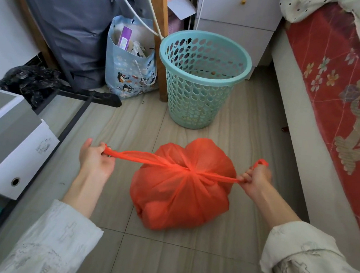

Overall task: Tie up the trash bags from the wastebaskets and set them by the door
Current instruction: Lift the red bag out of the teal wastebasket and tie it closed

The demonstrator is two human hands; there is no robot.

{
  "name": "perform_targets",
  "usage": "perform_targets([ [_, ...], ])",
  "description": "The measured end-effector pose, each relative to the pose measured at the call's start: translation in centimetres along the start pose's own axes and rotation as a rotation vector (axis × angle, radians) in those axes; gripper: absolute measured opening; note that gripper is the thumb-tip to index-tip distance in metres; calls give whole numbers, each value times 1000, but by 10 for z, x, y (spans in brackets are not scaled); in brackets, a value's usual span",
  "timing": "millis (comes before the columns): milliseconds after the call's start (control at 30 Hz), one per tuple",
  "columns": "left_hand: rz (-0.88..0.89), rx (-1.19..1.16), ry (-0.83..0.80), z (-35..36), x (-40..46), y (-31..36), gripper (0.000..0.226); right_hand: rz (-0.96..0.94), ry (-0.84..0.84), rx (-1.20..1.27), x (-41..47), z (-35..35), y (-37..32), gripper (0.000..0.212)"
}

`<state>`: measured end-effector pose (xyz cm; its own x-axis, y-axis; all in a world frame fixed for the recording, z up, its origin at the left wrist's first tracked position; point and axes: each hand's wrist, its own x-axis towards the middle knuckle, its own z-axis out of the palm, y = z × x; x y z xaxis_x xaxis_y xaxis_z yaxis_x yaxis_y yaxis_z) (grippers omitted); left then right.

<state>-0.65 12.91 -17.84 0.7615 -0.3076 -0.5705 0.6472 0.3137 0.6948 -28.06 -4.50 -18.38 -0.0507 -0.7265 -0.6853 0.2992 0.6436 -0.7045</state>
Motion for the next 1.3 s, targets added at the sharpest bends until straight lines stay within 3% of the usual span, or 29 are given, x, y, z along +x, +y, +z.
perform_targets([
  [133,17,54,-15,-8,2,-5,63,-4,69,-41,9,-11,-1,32],
  [233,98,100,-132,-9,-3,-5,59,15,26,-58,7,-14,-5,32],
  [300,123,53,-200,-7,-5,-4,51,57,-42,35,2,-18,-6,33],
  [467,-8,-79,-277,-9,-6,-12,22,141,-149,310,0,-32,5,19],
  [567,33,176,-243,-12,-8,-22,17,152,-185,332,-4,-29,10,17],
  [633,81,397,-193,-13,-10,-29,28,123,-220,164,-6,-23,17,15],
  [733,166,561,-155,-13,-15,-40,38,-111,-169,-386,-2,-17,34,16],
  [800,194,463,-147,-12,-15,-37,36,-328,-82,-809,0,-17,43,30],
  [833,172,337,-137,-11,-13,-33,35,-415,-64,-908,1,-17,45,35],
  [900,93,101,-148,-12,-5,-27,33,-574,-105,-903,-5,-12,44,35],
  [967,20,12,-176,-12,-3,-24,24,-682,-208,-812,-14,-4,41,24],
  [1067,-157,-145,-163,-7,-11,-24,5,-749,-370,-675,-31,10,40,21],
  [1133,-236,-204,-175,-4,-16,-24,9,-740,-416,-651,-38,15,44,23],
  [1200,-235,-44,-232,-4,-13,-26,13,-686,-442,-580,-39,18,47,26],
  [1300,-100,503,-256,-14,-4,-28,43,-524,-458,-393,-34,18,45,27],
])
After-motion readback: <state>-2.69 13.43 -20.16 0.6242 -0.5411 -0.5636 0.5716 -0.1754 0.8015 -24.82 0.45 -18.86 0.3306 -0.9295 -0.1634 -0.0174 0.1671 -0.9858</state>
